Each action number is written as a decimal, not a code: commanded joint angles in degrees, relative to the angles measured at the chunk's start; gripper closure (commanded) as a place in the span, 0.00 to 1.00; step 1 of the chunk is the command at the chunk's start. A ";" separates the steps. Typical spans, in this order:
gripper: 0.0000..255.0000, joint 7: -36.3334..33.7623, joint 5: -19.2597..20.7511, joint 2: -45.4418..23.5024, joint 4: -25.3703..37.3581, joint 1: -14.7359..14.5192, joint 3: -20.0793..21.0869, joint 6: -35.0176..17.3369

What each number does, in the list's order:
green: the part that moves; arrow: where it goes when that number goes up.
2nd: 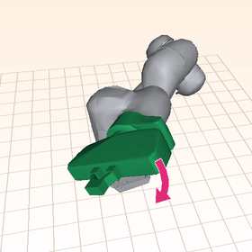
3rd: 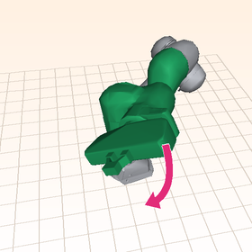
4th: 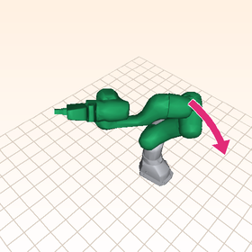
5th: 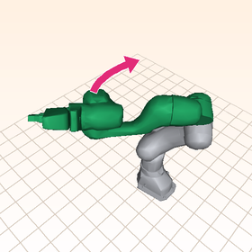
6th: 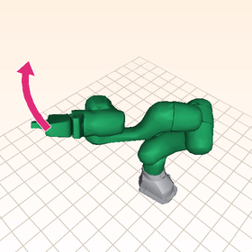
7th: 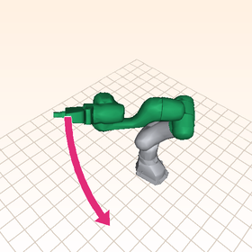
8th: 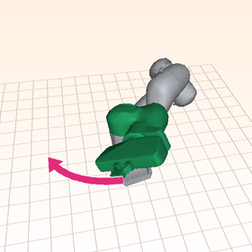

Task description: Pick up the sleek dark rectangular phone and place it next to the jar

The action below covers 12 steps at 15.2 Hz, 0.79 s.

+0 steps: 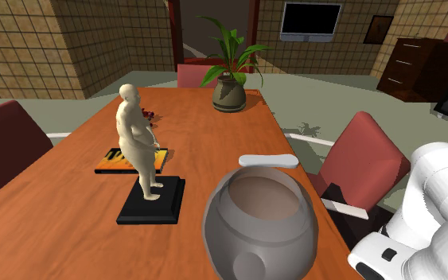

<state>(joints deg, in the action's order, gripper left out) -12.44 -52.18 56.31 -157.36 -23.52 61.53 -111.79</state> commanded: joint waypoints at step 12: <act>0.00 -1.31 5.67 2.91 3.72 -0.68 -7.12 7.36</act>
<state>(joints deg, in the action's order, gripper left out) -13.74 -46.52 59.22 -153.65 -24.19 54.41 -104.44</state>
